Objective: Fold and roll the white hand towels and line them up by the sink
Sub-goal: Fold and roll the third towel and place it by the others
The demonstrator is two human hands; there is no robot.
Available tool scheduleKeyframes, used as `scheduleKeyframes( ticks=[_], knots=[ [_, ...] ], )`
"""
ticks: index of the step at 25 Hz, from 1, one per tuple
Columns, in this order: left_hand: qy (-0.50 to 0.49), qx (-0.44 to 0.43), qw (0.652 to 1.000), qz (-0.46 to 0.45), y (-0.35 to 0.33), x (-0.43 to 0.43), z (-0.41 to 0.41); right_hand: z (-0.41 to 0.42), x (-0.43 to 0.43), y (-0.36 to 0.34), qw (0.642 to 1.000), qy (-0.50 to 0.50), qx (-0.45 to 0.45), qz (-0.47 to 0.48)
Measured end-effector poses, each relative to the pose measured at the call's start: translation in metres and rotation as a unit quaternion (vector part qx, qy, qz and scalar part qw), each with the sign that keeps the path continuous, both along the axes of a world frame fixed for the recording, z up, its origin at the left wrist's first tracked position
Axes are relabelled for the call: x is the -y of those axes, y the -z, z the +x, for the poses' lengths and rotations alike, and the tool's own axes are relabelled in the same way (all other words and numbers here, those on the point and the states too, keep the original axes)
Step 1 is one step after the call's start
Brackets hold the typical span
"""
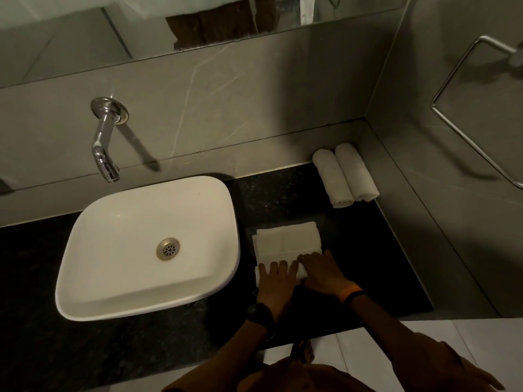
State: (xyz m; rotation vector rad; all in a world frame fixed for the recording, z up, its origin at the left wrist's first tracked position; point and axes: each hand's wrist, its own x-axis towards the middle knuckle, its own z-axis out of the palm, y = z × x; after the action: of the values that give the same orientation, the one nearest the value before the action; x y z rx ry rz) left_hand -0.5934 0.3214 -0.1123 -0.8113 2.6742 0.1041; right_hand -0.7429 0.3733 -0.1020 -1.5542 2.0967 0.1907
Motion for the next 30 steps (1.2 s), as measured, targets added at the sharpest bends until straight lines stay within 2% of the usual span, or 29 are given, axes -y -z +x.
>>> scheduleKeyframes(
  ticks=[1,4,6,7,10,11,13,16,18,19,22,23,25,28,30],
  knots=[
    [-0.01,0.006,1.0,0.0,0.001,0.0,-0.002,0.001,0.004,-0.004,1.0,0.0,-0.001,0.017],
    [-0.069,-0.015,0.991,0.111,-0.008,0.025,-0.014,0.014,-0.007,-0.002,0.998,-0.037,-0.056,-0.017],
    [-0.111,0.003,0.973,0.202,-0.013,0.036,-0.019,0.021,-0.015,0.003,0.993,-0.061,-0.09,-0.043],
    [-0.11,0.014,0.974,0.198,-0.018,0.035,-0.019,0.02,-0.011,0.003,0.993,-0.065,-0.093,-0.032],
    [-0.049,0.011,0.997,0.066,-0.02,0.016,-0.003,0.009,0.018,-0.011,0.998,-0.03,-0.045,0.027],
    [-0.04,0.004,0.998,0.052,-0.018,0.011,0.002,0.008,0.026,-0.015,0.998,-0.025,-0.033,0.055],
    [-0.071,-0.003,0.992,0.101,-0.018,0.017,0.001,0.012,0.029,-0.016,0.995,-0.03,-0.024,0.093],
    [-0.143,0.026,0.959,0.244,-0.023,0.048,-0.009,0.023,0.011,-0.004,0.995,-0.058,-0.084,0.025],
    [-0.148,0.052,0.942,0.296,-0.027,0.051,-0.008,0.023,0.014,-0.002,0.995,-0.066,-0.077,0.018],
    [-0.141,0.055,0.951,0.271,-0.027,0.046,-0.004,0.021,0.022,-0.006,0.996,-0.061,-0.063,0.028],
    [-0.077,0.035,0.991,0.105,-0.024,0.029,0.011,0.011,0.045,-0.017,0.995,-0.041,-0.02,0.094],
    [-0.071,0.029,0.992,0.105,-0.021,0.029,0.011,0.01,0.048,-0.021,0.991,-0.041,-0.008,0.129],
    [-0.103,0.032,0.977,0.182,-0.023,0.045,0.004,0.012,0.043,-0.02,0.989,-0.045,-0.018,0.14],
    [-0.121,0.056,0.95,0.281,-0.029,0.076,-0.005,0.018,0.028,-0.013,0.994,-0.077,-0.078,0.022],
    [-0.112,0.051,0.958,0.26,-0.029,0.07,-0.004,0.019,0.025,-0.007,0.993,-0.097,-0.073,-0.001]
  ],
)
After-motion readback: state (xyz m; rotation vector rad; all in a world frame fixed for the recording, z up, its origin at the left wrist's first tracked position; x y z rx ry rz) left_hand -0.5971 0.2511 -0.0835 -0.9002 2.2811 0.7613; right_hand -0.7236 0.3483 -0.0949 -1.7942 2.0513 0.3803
